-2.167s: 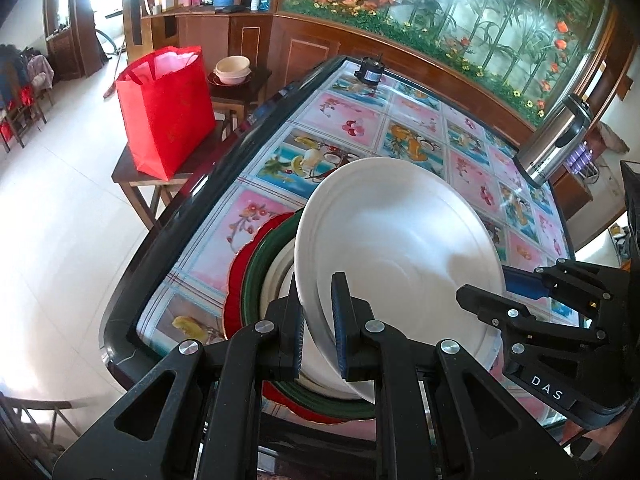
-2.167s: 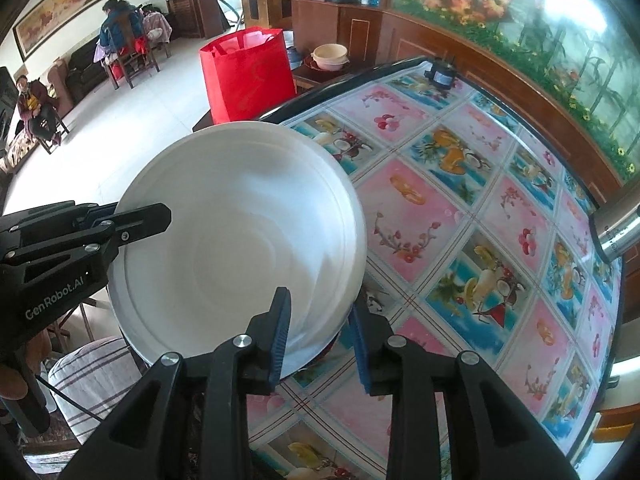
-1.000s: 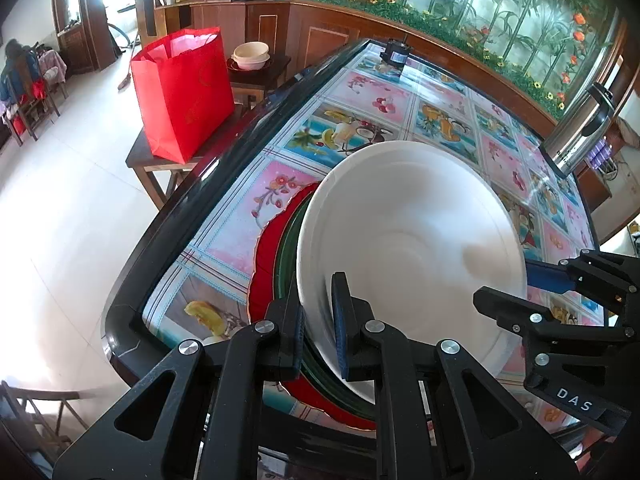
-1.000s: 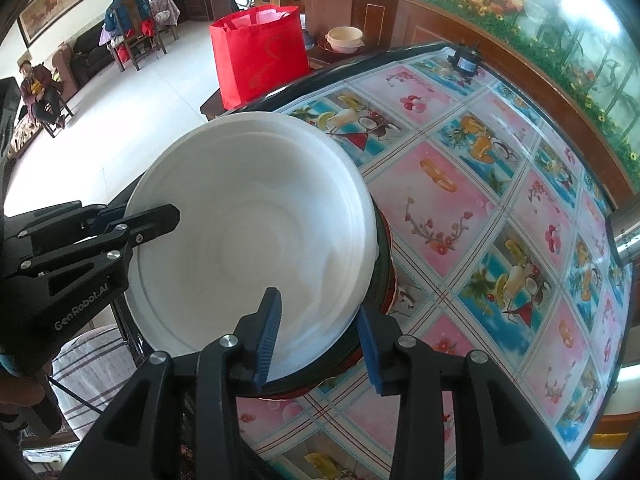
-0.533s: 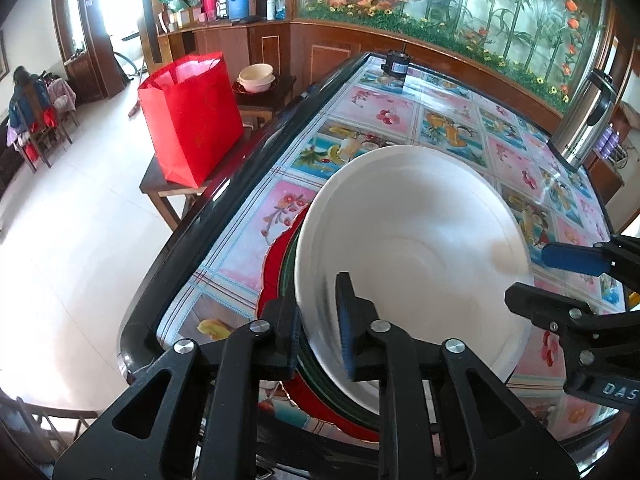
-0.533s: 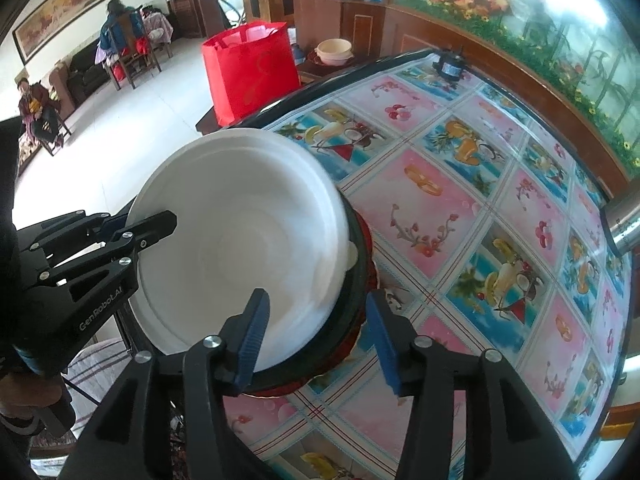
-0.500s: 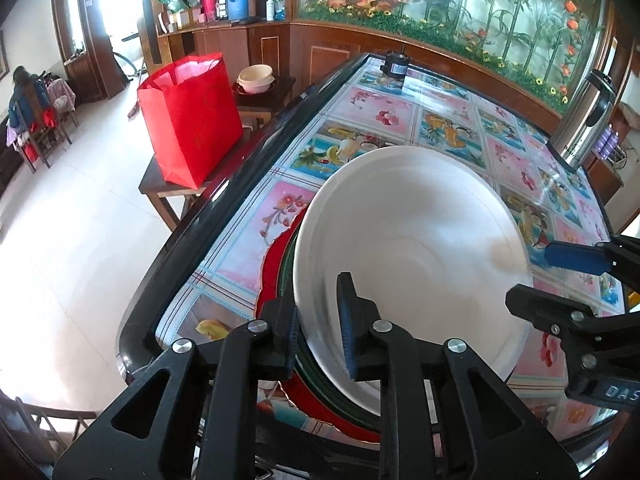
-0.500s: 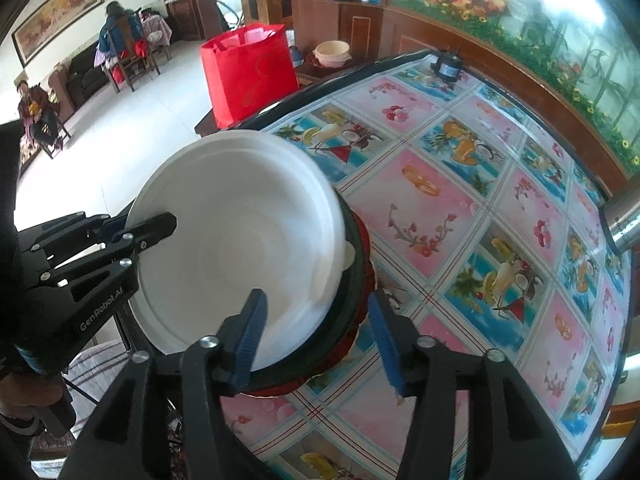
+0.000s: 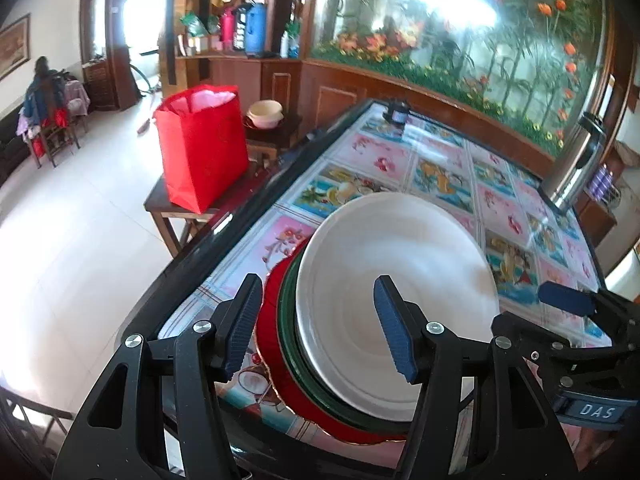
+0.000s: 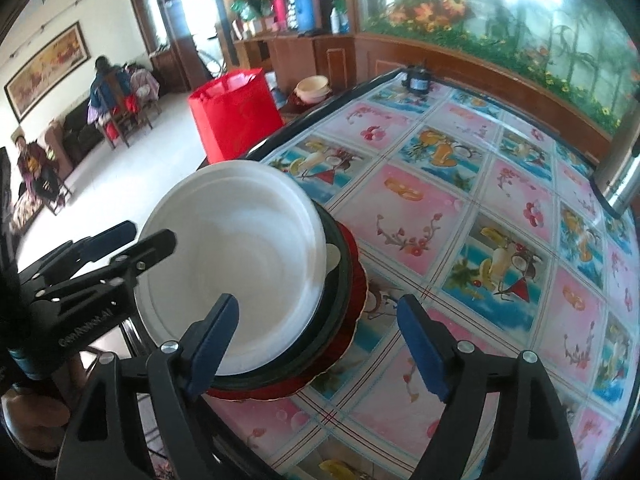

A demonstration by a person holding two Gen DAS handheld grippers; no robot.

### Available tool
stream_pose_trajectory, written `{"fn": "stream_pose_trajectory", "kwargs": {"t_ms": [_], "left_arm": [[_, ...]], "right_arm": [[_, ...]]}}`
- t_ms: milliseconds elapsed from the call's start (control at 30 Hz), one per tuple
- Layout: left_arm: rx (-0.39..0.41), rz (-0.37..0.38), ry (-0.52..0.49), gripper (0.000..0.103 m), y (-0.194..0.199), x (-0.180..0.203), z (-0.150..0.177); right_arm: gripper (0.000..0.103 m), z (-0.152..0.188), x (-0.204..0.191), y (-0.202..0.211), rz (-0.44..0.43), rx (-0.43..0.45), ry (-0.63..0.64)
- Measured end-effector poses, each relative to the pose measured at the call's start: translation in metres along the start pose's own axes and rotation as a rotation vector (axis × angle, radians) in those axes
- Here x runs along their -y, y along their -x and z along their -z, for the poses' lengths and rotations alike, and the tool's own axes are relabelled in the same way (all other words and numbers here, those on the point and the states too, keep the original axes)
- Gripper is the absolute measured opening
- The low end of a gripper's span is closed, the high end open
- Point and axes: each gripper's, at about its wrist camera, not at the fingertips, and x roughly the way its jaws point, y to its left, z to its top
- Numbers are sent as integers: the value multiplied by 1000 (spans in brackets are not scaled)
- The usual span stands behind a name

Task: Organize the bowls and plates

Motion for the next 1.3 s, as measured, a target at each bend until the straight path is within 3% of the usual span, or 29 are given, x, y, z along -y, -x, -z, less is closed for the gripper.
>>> {"fn": "stream_pose_trajectory", "kwargs": {"t_ms": [300,500,533,633,900,1300], "left_arm": [[92,-73,16,59,6,12,16],[130,-104,-25,59,8,20,25],[148,-115,-40,63,10,23,26],[149,-89,-41,76,11,25,26],[170,-101,-47,76,14,25,24],[144,-48,-35,76,17,18,23]], "right_arm": [[84,22,9,12,141,147,-55],[84,31,19,12,139,196,-88],[84,32,20,12,136,203,-90],[85,34,21,9,124,195,-96],[86,34,20,9,136,212,-89],[86,33,17,6,131,200,-61]]}}
